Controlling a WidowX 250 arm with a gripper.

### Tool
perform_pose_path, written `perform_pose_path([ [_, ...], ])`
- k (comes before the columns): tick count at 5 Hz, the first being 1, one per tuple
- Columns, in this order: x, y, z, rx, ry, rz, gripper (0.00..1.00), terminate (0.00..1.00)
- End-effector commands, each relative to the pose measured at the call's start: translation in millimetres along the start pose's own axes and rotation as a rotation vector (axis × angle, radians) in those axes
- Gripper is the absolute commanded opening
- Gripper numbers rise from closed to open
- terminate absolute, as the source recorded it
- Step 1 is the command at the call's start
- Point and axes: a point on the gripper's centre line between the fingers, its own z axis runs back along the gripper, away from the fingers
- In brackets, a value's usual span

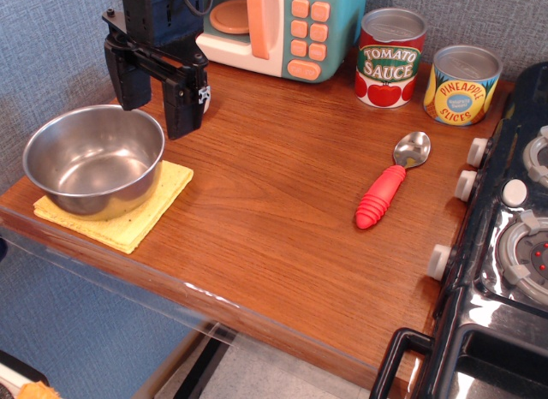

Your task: Pick up the bowl on top of the yellow cloth and place it on the right

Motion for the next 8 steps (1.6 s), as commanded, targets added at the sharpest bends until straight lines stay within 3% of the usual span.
perform_pose_path([
  [1, 0, 0, 0, 0.0, 0.0, 0.0, 1.0, 0.0],
  [3, -29, 26, -4, 0.004, -0.035, 0.096, 1.0, 0.0],
  [4, -37, 37, -29, 0.044, -0.04, 0.145, 1.0, 0.0],
  [5, -35, 40, -55, 0.024, -0.066, 0.173, 1.0, 0.0],
  [7, -23, 25, -77, 0.036, -0.085, 0.147, 1.0, 0.0],
  [8, -22, 22, -79, 0.036, -0.078, 0.127, 0.0, 0.0],
])
